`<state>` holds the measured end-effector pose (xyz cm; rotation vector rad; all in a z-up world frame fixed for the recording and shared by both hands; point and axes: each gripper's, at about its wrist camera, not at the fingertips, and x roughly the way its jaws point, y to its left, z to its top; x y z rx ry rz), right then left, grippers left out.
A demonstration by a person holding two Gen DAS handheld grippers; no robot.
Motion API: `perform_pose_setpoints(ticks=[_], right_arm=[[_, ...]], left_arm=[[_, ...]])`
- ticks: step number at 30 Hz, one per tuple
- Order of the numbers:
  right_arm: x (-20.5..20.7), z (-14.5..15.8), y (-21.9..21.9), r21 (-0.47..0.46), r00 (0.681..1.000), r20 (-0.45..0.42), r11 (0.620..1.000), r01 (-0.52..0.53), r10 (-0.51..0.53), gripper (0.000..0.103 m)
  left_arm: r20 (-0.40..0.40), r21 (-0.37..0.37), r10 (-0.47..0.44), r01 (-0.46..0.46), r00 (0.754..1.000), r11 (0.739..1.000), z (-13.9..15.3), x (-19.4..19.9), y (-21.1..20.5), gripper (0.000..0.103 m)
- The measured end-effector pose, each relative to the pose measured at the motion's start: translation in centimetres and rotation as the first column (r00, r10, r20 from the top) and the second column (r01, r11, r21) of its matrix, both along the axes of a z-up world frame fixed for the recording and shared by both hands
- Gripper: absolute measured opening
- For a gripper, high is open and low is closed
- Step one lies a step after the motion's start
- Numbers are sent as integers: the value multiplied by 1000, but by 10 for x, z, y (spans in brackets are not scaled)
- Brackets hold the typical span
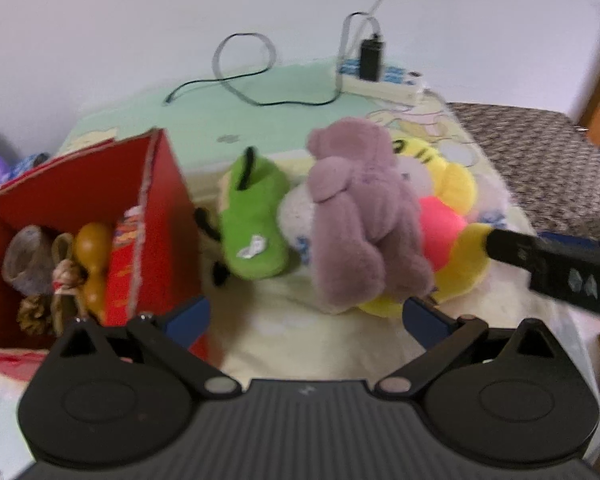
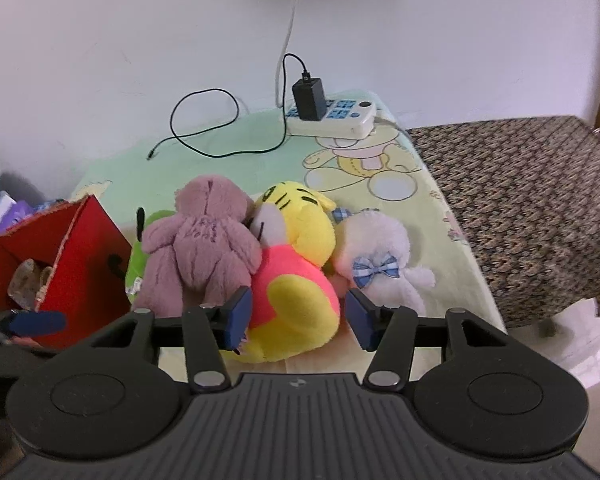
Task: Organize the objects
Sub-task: 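Close the right gripper on the mauve teddy bear's head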
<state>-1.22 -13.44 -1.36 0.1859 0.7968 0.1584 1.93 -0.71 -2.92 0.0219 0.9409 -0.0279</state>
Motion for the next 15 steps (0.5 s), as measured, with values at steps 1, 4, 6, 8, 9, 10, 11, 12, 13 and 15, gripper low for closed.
perform_pose_setpoints(ticks=[1,4,6,8,9,10,11,12,13,15], right_arm=[[3,-1,-4,27,1000,-3,1000,-3,3,51],[15,-3,-14,100,1000,-13,995,-14,15,47],[25,-4,-17,160,998,-18,986,-54,58,47],[37,-5,-17,224,994,-12,970,-99,105,47],[41,-5,-17,256,992,-7,959,-121,127,47],[47,-7,-16,285,988,-5,947,-148,156,47],[54,-10,-14,305,985,-16,939,-161,174,47],[59,-13,-13,312,984,-26,937,-159,176,49],[66,-17,-11,316,983,-34,935,-161,180,50],[81,-27,-8,318,981,-58,935,-156,184,54]], left_arm=[[11,-11,-23,23,1000,1000,0,-1,-1,101],[43,-24,-73,74,996,997,0,2,-4,99],[64,-57,-104,108,993,993,1,9,-4,99],[84,-75,-114,120,990,990,1,20,-3,99],[90,-78,-119,126,989,989,-1,25,-2,100],[81,-87,-131,138,988,987,-3,32,-1,99],[65,-107,-144,150,987,983,-7,39,0,99],[53,-130,-150,156,987,979,-10,45,0,97],[46,-143,-150,156,988,977,-13,51,1,94],[32,-133,-131,134,991,982,-20,61,1,88]])
